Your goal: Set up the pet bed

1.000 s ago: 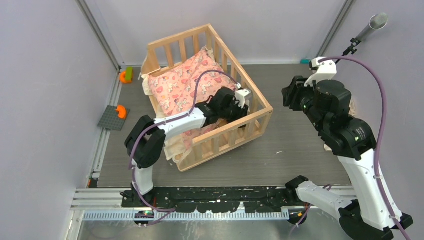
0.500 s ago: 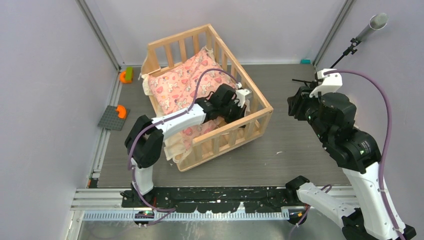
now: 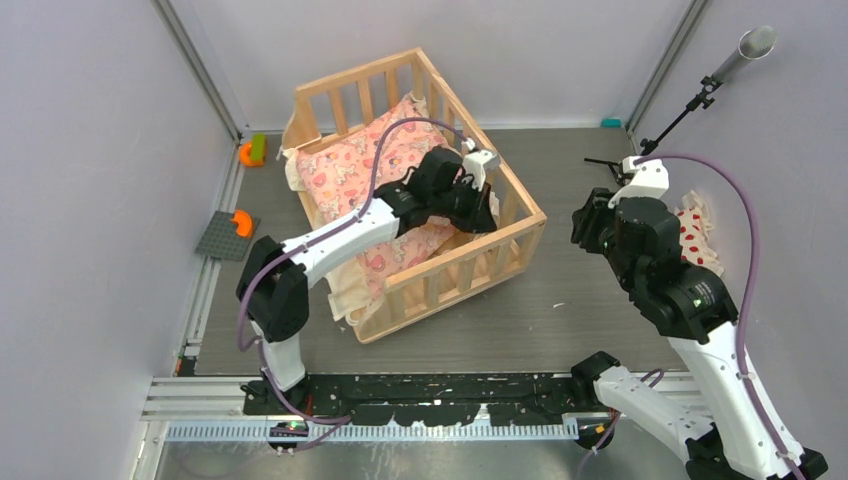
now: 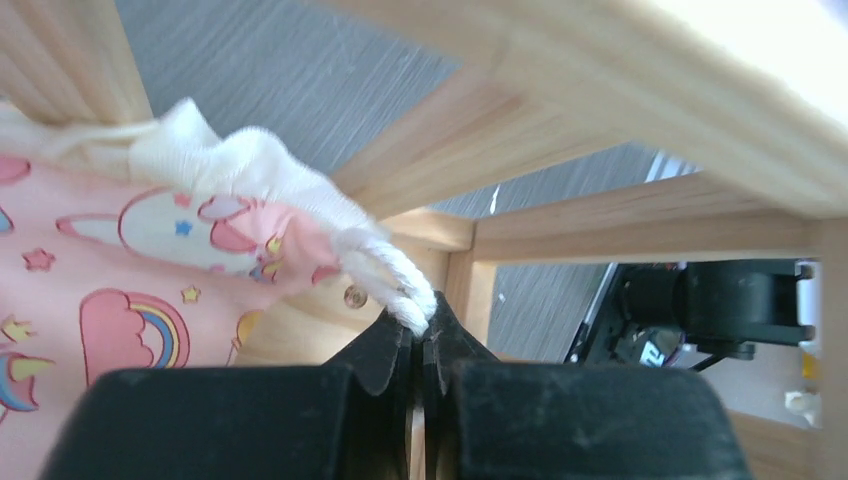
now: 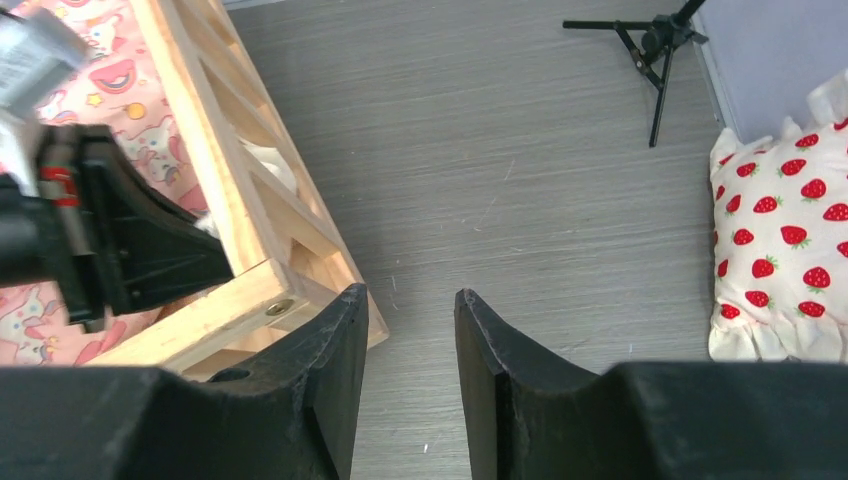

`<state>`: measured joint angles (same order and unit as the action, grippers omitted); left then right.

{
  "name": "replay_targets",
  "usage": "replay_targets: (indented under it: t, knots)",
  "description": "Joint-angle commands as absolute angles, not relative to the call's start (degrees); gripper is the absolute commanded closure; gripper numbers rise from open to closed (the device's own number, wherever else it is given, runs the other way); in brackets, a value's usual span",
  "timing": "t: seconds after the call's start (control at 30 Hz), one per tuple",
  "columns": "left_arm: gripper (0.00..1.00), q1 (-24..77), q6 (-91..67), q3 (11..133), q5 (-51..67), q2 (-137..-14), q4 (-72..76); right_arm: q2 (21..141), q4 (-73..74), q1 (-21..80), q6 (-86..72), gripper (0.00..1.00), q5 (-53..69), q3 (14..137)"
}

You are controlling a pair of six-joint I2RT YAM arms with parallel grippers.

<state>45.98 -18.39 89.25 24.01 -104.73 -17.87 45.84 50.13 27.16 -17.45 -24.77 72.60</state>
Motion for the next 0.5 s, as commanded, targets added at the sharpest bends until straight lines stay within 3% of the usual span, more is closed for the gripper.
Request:
replay_targets:
  t: [0.0,0.47]
  knots:
    - [1.00,45.3,-21.2,93.0,24.1,-100.5,-12.2,46.3,46.8,26.9,-22.2,0.58,-29.4,71.1]
    - [1.00,43.7,-32.4,91.7,24.8,-99.8,-1.1,46.7,47.0,24.8,-28.4,0.58,-29.5,66.6]
